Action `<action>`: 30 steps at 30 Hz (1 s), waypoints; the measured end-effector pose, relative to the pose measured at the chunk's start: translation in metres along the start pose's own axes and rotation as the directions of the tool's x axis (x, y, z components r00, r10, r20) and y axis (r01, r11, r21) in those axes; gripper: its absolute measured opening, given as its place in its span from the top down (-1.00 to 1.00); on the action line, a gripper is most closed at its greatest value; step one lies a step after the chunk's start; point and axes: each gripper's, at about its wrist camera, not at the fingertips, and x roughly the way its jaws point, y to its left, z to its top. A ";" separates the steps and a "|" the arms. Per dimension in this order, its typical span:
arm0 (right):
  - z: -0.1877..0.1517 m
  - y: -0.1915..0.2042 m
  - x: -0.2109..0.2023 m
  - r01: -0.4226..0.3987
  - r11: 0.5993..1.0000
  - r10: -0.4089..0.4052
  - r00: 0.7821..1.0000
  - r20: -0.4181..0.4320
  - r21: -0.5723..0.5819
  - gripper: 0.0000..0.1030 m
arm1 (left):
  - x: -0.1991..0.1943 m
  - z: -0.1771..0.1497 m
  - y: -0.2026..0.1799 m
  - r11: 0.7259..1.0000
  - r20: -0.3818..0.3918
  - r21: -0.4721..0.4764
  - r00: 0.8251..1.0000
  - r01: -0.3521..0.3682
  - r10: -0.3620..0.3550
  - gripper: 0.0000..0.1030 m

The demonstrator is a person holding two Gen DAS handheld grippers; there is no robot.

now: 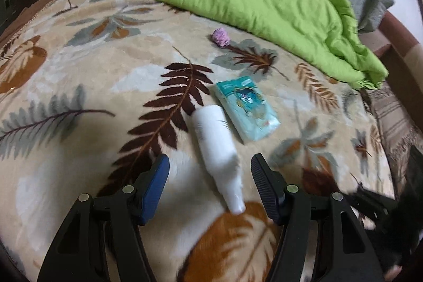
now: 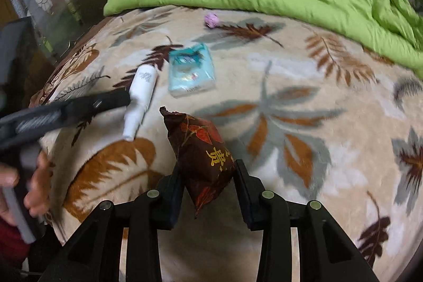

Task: Collect trash
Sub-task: 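Grasp and lift the white bottle with the left tool while the right tool holds the red packet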

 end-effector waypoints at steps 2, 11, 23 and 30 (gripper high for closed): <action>-0.004 -0.004 -0.001 -0.002 1.000 0.002 1.000 0.000 0.009 0.19 | 0.016 0.003 -0.002 1.000 -0.029 0.004 1.000 -0.004 0.004 -0.06; -0.013 -0.011 -0.005 -0.030 0.999 0.030 1.000 -0.005 0.028 0.10 | 0.025 0.007 -0.014 0.994 0.037 0.073 0.996 -0.081 0.079 0.32; -0.003 0.006 -0.001 0.041 0.999 -0.039 0.998 0.051 -0.035 0.04 | -0.028 -0.025 -0.015 0.993 0.129 0.095 0.990 -0.062 0.050 0.32; -0.011 0.016 -0.019 0.042 0.999 -0.042 0.995 0.090 0.004 0.21 | -0.068 -0.047 -0.023 0.983 0.225 0.118 0.968 -0.144 0.115 0.32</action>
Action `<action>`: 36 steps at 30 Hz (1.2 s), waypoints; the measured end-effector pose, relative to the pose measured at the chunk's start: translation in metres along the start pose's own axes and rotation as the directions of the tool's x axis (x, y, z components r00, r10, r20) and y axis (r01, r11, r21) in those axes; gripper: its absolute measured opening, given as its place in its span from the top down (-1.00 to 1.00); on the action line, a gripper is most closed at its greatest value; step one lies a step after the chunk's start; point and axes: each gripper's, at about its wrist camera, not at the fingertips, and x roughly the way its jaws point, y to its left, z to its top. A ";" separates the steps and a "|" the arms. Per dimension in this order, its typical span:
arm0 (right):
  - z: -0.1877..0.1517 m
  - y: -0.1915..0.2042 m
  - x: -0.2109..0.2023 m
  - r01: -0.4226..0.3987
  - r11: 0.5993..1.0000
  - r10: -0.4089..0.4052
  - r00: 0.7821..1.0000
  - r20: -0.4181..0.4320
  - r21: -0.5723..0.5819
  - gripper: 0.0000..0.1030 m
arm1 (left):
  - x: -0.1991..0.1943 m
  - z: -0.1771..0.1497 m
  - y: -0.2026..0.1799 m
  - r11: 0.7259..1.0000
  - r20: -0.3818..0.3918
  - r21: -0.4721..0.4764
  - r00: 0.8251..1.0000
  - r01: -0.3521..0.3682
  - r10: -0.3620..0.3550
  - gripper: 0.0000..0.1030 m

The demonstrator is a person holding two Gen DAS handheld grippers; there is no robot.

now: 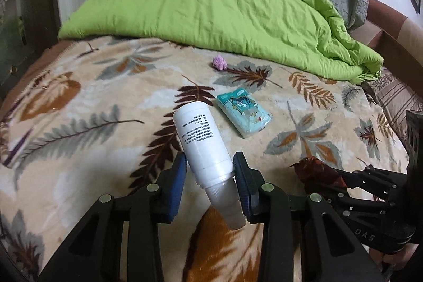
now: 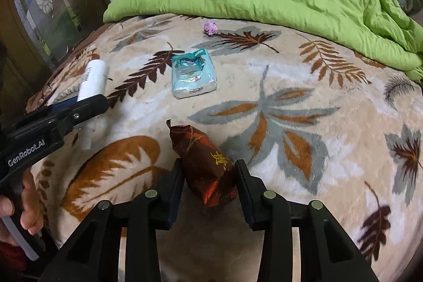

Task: Collect trash
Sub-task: 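Grasp and lift the white bottle with the left tool while the right tool holds the red packet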

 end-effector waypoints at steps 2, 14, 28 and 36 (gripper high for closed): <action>-0.006 0.003 -0.014 -0.016 0.999 0.015 1.000 0.019 0.032 0.22 | -0.012 -0.002 -0.003 1.000 0.022 0.014 1.000 -0.017 0.017 0.32; -0.061 0.030 -0.081 -0.052 0.987 0.035 0.993 0.115 0.149 0.22 | -0.074 -0.022 -0.025 0.995 0.091 0.092 0.995 -0.050 0.041 0.32; -0.074 0.042 -0.136 -0.028 0.990 0.001 0.981 0.194 0.136 0.22 | -0.114 -0.045 -0.050 0.984 0.134 0.167 0.990 -0.059 0.037 0.32; -0.079 0.042 -0.147 -0.015 0.989 -0.016 0.978 0.208 0.149 0.22 | -0.125 -0.049 -0.052 0.984 0.139 0.172 0.990 -0.046 0.022 0.32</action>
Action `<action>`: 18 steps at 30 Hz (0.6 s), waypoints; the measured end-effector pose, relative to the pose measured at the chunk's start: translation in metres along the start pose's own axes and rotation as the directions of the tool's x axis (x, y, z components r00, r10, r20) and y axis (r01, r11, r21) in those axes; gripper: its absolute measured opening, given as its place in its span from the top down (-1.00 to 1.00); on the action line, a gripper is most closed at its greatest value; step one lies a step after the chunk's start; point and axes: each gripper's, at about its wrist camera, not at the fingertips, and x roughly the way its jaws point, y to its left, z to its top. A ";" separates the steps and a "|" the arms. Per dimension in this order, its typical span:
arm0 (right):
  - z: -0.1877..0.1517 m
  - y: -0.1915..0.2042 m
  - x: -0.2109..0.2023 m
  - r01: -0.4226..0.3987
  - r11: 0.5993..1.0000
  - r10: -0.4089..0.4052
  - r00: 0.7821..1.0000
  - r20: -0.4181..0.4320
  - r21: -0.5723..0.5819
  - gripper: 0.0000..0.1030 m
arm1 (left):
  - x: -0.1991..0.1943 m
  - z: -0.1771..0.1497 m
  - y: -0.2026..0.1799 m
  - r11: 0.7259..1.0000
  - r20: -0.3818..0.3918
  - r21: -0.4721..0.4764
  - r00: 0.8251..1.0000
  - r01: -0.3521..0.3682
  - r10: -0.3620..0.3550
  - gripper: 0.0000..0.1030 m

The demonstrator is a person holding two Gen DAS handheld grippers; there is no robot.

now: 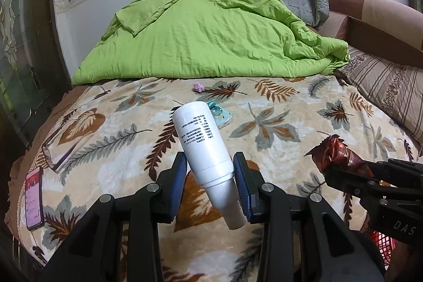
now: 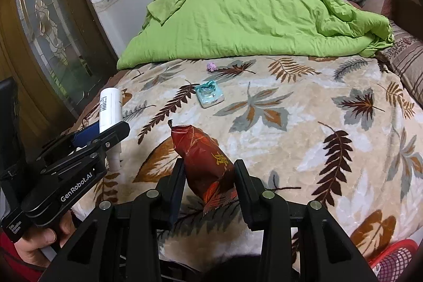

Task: Collect trash
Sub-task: 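Grasp and lift the white bottle with the left tool while the right tool holds the red packet, then carry the white bottle and red packet over the red wastebasket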

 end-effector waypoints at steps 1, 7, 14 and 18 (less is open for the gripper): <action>-0.001 0.000 -0.001 0.002 1.000 -0.002 1.000 0.001 0.000 0.22 | -0.001 0.000 0.000 1.000 0.000 -0.001 1.000 0.002 -0.002 0.32; -0.005 0.000 -0.008 0.007 1.000 -0.007 1.000 0.003 0.004 0.22 | -0.004 -0.005 0.002 0.997 -0.008 -0.034 0.998 0.064 -0.064 0.32; -0.010 -0.004 -0.014 0.013 1.000 -0.013 1.000 0.002 0.020 0.22 | -0.003 -0.011 -0.001 0.992 -0.022 -0.047 0.993 0.117 -0.118 0.42; -0.012 -0.007 -0.016 0.014 0.999 -0.014 1.000 0.002 0.031 0.22 | 0.000 -0.015 -0.005 0.990 -0.020 -0.043 0.991 0.134 -0.135 0.42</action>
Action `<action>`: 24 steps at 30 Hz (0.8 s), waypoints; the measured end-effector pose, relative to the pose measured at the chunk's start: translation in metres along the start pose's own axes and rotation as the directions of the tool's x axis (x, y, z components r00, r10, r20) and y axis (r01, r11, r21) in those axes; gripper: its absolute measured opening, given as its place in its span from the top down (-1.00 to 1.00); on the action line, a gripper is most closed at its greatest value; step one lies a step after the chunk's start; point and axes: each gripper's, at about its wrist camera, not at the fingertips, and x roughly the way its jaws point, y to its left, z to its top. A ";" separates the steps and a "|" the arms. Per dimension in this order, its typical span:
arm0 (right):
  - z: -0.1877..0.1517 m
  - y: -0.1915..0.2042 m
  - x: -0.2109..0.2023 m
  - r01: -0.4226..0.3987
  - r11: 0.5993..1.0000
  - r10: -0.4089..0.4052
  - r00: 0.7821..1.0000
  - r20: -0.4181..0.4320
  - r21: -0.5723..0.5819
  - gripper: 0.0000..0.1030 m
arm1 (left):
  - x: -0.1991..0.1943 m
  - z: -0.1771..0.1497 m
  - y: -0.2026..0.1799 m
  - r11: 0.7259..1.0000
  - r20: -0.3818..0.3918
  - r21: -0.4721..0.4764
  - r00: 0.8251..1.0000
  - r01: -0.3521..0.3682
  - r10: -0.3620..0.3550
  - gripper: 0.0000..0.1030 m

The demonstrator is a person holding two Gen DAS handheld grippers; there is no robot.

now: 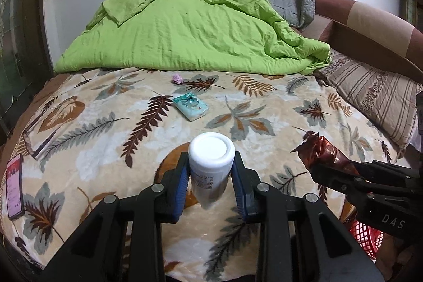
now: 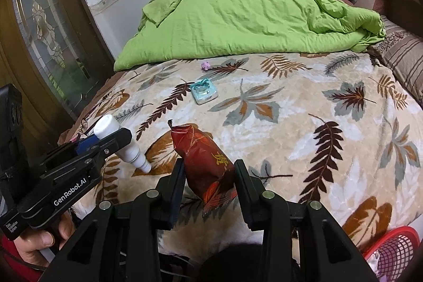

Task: Collect trash
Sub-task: 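Carry the white bottle and red packet over the red wastebasket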

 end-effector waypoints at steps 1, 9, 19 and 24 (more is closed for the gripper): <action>0.000 -0.001 0.000 -0.001 1.000 0.001 1.000 -0.001 0.004 0.22 | 0.001 0.000 0.000 1.000 -0.004 -0.007 1.000 0.013 -0.013 0.42; -0.001 -0.007 -0.001 -0.002 1.000 0.002 1.000 0.000 0.027 0.22 | 0.009 0.002 0.018 0.995 -0.034 -0.087 0.998 0.056 -0.059 0.43; -0.006 -0.030 -0.022 0.015 0.997 -0.016 1.000 0.015 0.072 0.22 | 0.004 0.011 -0.006 0.987 -0.043 -0.048 0.986 0.156 -0.159 0.43; -0.027 -0.075 -0.064 0.082 0.982 -0.087 0.996 0.024 0.169 0.22 | 0.001 0.011 -0.058 0.953 -0.082 0.034 0.952 0.300 -0.296 0.43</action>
